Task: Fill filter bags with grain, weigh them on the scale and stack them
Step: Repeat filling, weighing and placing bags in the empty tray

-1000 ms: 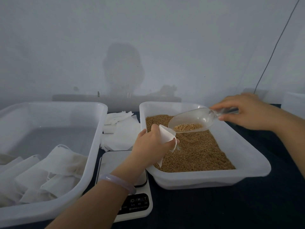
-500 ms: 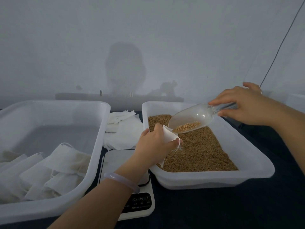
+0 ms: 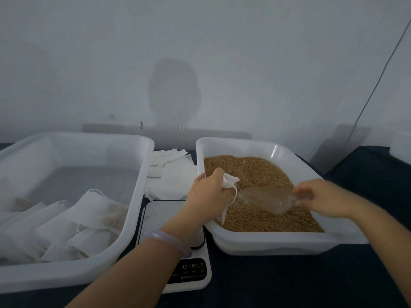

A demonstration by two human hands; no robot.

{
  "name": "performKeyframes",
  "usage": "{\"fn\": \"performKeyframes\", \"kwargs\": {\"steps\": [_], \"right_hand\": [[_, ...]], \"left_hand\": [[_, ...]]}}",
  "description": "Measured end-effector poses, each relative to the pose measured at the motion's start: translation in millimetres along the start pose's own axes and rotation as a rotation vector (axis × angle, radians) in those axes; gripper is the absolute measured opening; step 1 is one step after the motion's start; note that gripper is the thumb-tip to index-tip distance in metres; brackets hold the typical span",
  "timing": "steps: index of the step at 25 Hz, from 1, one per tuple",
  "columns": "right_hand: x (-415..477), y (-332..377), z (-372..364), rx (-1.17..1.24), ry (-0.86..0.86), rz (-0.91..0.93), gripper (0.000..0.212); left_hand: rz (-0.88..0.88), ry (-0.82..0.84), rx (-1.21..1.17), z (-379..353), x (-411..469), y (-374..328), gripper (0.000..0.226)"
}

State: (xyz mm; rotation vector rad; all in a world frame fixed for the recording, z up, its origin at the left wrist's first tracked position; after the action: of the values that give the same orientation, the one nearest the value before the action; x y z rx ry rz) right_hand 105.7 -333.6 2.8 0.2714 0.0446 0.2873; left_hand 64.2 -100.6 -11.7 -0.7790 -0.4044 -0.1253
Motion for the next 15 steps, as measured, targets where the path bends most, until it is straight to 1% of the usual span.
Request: {"fn": "performKeyframes", "kwargs": {"steps": [1,3,5,6,7,8,9,10,11,12,13,15], "right_hand": [[1.4,-2.4,-14.3,-0.024,0.029,-0.017,0.017],[6.3,-5.0,-32.7,-0.094,0.053,-0.044,0.029],[10.5,5.4,-31.9,-0.131,0.004,-0.035,0.046],[11.8,18.0,-24.1,-0.052,-0.066,-0.010,0.053],[12.7,36.3,-14.9,0.113,-0.136,0.034,0.060],[11.6,59.3,-6.4,0.329,-0.167,0.095,0.064],[9.4,86.8,-2.2,0.557,-0.134,0.169,0.064],[6.5,115.2,-2.5,0.762,-0.053,0.257,0.059],[4.8,140.5,-5.8,0.907,0.041,0.334,0.052],[4.3,162.0,-10.7,0.985,0.109,0.391,0.043],[5.6,179.6,-15.5,1.012,0.135,0.428,0.033],[12.7,202.4,-23.0,0.986,0.071,0.428,0.017]], "left_hand": [[0.060,0.003,-0.110,0.9,0.3,4.1,0.009],[0.169,-0.006,-0.382,8.7,-0.4,8.6,0.016],[0.176,-0.016,-0.535,27.5,3.7,9.1,0.024],[0.157,0.012,-0.579,38.5,7.3,8.0,0.027],[0.130,0.066,-0.624,49.4,10.6,6.0,0.031],[0.106,0.134,-0.672,59.0,13.2,3.0,0.032],[0.099,0.203,-0.710,66.6,14.7,0.6,0.029],[0.102,0.265,-0.727,72.6,14.8,-1.6,0.027],[0.100,0.310,-0.715,77.3,14.0,-3.0,0.027],[0.084,0.333,-0.682,81.8,12.8,-2.5,0.030],[0.065,0.334,-0.653,86.6,11.6,-0.4,0.035],[0.042,0.291,-0.611,99.7,8.2,7.6,0.041]]}}
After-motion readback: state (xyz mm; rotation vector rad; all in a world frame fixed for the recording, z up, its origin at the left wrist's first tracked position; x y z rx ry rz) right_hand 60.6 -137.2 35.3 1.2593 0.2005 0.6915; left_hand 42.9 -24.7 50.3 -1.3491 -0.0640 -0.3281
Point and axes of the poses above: each hand's wrist, its own x-axis towards the middle knuckle, its own z-axis out of the back of the hand, y = z × x, the point moved 6 cm from there along x, towards the middle knuckle, and after that the axes turned 7 degrees about -y, right-handed, at the moved point
